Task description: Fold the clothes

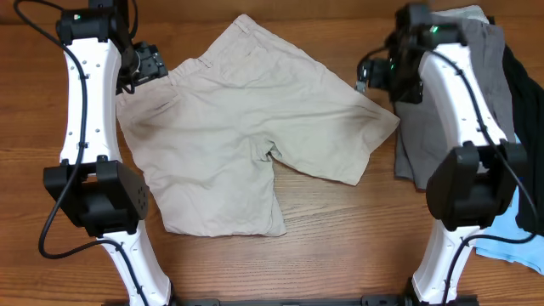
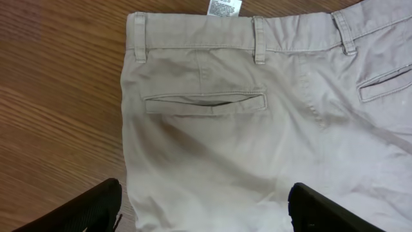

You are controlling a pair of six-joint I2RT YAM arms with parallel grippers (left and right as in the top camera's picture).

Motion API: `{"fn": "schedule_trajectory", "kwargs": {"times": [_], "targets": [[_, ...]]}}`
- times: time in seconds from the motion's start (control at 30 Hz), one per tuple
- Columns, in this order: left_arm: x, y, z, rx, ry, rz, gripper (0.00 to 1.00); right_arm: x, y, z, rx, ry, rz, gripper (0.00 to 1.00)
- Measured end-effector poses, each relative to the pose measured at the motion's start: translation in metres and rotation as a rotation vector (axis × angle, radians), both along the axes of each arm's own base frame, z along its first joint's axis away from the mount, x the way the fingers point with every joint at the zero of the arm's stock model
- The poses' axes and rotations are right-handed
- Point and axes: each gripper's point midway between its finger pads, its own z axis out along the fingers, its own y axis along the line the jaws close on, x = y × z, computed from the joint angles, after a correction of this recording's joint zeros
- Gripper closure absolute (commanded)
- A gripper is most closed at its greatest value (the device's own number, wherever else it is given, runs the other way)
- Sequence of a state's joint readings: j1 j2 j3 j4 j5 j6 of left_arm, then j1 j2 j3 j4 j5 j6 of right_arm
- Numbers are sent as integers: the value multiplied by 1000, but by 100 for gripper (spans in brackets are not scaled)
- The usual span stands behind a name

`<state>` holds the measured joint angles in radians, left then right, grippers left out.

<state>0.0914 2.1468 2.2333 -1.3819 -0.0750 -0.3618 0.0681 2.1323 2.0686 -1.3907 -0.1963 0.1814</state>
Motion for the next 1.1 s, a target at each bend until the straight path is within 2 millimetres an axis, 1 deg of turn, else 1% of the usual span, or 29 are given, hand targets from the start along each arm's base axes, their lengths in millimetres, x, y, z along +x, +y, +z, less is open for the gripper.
{"fn": "schedule_trajectory", "kwargs": {"times": [0.07, 0.13, 0.17, 0.27, 0.33, 0.37, 0.43, 0.47, 0.57, 0.63, 0.67, 0.7, 0.73, 0.77, 0.8, 0.93, 0.97, 1.0, 1.03, 1.07, 1.1], "targets": [[0, 0, 0, 0, 1, -3, 13, -17, 17, 12, 48, 47, 36, 0], [0, 0, 0, 0, 2, -3, 12, -37, 36, 15, 72, 105, 88, 0], [0, 0, 0, 1, 2, -5, 12, -51, 54, 14, 74, 147, 140, 0], [-1, 0, 0, 5, 4, -16, 11, -73, 99, 10, 65, 174, 265, 0], [-1, 2, 0, 5, 4, -21, 10, -89, 131, 2, 50, 182, 347, 1], [-1, 3, 0, 4, 5, -20, 10, -97, 148, -6, 38, 183, 385, 2], [-2, 7, 0, 5, 6, -15, 10, -109, 165, -16, 18, 191, 415, 4], [-2, 10, 0, 5, 6, -11, 10, -114, 175, -24, -2, 186, 427, 6], [-4, 22, 0, 8, 8, 2, 9, -123, 199, -47, -54, 154, 427, 13], [-5, 29, 0, 10, 8, 14, 9, -127, 208, -59, -72, 141, 420, 16], [-6, 33, 0, 8, 8, 23, 9, -131, 213, -67, -80, 136, 418, 19], [-6, 35, 0, 8, 8, 26, 9, -134, 215, -71, -86, 140, 413, 21], [-7, 37, 0, 8, 9, 31, 9, -141, 219, -80, -95, 146, 409, 22], [-8, 39, 0, 8, 10, 37, 9, -143, 220, -83, -100, 146, 410, 25], [-8, 41, 0, 8, 11, 40, 9, -149, 226, -93, -102, 142, 412, 29], [-9, 41, -1, 4, 14, 41, 9, -168, 232, -113, -98, 169, 416, 38], [-9, 41, -1, 4, 15, 41, 9, -176, 234, -119, -86, 192, 414, 46], [-10, 41, -1, 1, 18, 40, 9, -180, 233, -122, -84, 206, 411, 50], [-11, 40, -1, 0, 22, 40, 9, -185, 232, -125, -83, 226, 404, 58], [-12, 40, -1, 0, 24, 40, 9, -188, 230, -126, -81, 240, 400, 71], [-12, 40, -2, 0, 26, 40, 9, -192, 229, -127, -83, 257, 399, 78]]}}
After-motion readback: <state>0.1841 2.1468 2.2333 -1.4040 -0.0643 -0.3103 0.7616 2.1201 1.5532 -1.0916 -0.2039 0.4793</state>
